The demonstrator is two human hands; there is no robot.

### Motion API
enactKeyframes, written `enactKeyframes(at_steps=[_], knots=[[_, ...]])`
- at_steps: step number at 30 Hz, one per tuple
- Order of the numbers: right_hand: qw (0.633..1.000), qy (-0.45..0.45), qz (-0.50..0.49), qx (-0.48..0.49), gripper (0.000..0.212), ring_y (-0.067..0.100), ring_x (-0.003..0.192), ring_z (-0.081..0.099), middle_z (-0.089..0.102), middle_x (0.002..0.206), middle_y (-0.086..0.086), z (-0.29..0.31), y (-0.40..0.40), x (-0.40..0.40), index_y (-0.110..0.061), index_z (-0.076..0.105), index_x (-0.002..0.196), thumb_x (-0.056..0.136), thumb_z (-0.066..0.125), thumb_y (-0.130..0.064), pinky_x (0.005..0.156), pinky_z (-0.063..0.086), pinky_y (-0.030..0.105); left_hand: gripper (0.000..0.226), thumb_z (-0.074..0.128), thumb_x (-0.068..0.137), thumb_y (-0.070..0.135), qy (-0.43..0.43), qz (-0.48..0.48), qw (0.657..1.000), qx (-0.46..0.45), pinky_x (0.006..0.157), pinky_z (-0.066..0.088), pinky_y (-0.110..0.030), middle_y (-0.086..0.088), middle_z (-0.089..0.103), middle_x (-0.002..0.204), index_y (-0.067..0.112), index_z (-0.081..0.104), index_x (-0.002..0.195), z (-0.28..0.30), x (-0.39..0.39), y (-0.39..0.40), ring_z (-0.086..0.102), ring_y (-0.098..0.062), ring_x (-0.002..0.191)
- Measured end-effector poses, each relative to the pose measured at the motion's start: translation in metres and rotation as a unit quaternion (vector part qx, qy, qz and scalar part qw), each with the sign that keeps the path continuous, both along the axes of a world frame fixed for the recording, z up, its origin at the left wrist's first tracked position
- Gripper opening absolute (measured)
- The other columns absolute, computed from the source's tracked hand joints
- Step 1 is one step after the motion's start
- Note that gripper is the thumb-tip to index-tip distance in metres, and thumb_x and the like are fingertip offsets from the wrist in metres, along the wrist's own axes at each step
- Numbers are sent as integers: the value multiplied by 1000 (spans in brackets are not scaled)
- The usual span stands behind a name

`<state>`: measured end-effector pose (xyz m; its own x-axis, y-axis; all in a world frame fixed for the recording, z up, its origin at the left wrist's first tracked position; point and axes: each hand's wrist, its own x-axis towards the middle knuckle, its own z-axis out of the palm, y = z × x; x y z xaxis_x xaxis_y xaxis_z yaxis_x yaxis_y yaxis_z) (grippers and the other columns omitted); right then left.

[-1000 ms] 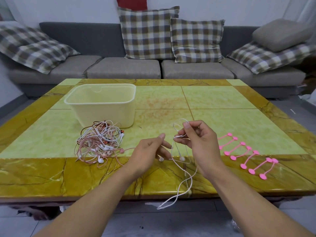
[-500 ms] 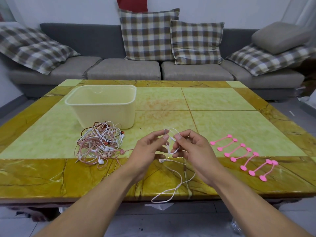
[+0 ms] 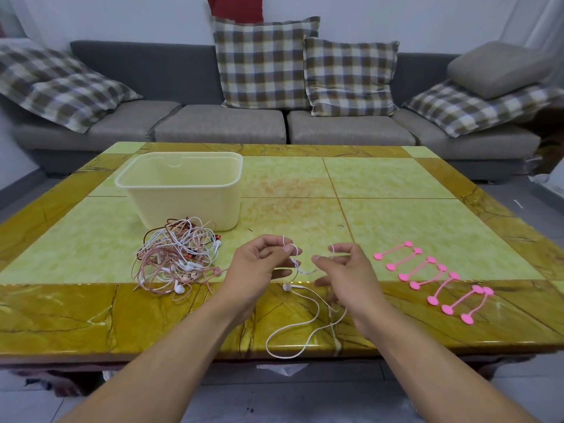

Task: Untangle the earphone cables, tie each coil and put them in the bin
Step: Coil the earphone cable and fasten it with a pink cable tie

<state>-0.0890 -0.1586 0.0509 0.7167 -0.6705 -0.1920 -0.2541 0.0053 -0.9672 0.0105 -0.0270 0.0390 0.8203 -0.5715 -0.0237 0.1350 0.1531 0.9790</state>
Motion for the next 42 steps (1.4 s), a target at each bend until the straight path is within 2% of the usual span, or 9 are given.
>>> enactKeyframes(at_steps=[3, 7, 13, 22, 27, 30, 34, 38, 42], knots=[[983, -3, -10, -182, 38, 10, 84, 63, 55, 106, -13, 3, -2, -2, -40, 53, 113, 84, 78, -44, 67, 43, 26, 12, 70, 94, 15, -15, -2, 1000, 17, 73, 56, -27, -8, 78, 98, 9, 66, 103, -1, 0, 0, 72, -17, 85], [962, -14, 70, -262, 19, -1, 79, 57, 54, 105, -17, 3, 0, -2, -42, 68, 99, 84, 77, -47, 65, 41, 12, 8, 74, 91, 17, -39, 20, 998, 41, 68, 55, -24, -1, 75, 86, 10, 73, 94, -3, -1, -1, 67, -14, 80], [963, -13, 88, -254, 11, -6, 72, 56, 63, 95, -12, -4, 3, 3, -37, 69, 81, 91, 73, -38, 60, 39, 13, 14, 74, 91, 23, -71, -8, 994, 88, 64, 51, -21, 6, 71, 80, 9, 75, 93, -1, -3, 0, 62, -6, 72], [966, 6, 89, -244, 11, -1, 75, 64, 72, 82, -12, -8, 5, 5, -28, 65, 85, 96, 68, -27, 61, 43, 12, 21, 55, 97, 22, -132, -125, 960, 214, 64, 44, -28, 9, 65, 71, 15, 63, 78, 3, -1, 3, 63, -13, 69], [975, 27, 128, -180, 10, 12, 69, 70, 76, 80, -5, -11, 9, 9, -24, 59, 91, 101, 60, -23, 66, 54, 34, 20, 52, 86, 27, -151, -122, 954, 226, 60, 40, -25, 1, 62, 67, 19, 58, 69, 5, -1, 7, 59, -15, 67], [993, -4, 112, -39, 6, 23, 75, 75, 77, 84, 4, -9, 8, 8, -12, 61, 95, 101, 61, -14, 80, 62, 50, 21, 59, 94, 14, -165, -93, 956, 223, 54, 40, -17, 7, 63, 63, 10, 63, 75, 4, 0, 9, 59, -12, 61], [984, -22, 106, 145, 5, 25, 77, 69, 72, 86, 12, -3, 10, 6, -5, 58, 98, 102, 58, -8, 76, 61, 42, 19, 69, 93, 20, -185, -89, 954, 219, 58, 42, -16, 8, 65, 61, 4, 68, 84, 0, 3, 14, 59, -7, 58], [974, -38, 119, 189, 4, 21, 75, 70, 71, 87, 9, 0, 13, 7, -8, 60, 100, 103, 57, -10, 69, 60, 36, 16, 72, 92, 19, -195, -86, 954, 212, 68, 52, -29, -2, 71, 72, 7, 66, 83, -1, 4, 15, 64, -12, 64], [977, -37, 99, 187, 3, 22, 75, 68, 69, 89, 11, -1, 13, 9, -10, 60, 100, 102, 58, -13, 59, 52, 30, 18, 84, 81, 18, -205, -22, 962, 177, 62, 51, -31, -3, 72, 71, 16, 70, 93, 0, 4, 14, 64, -15, 61]])
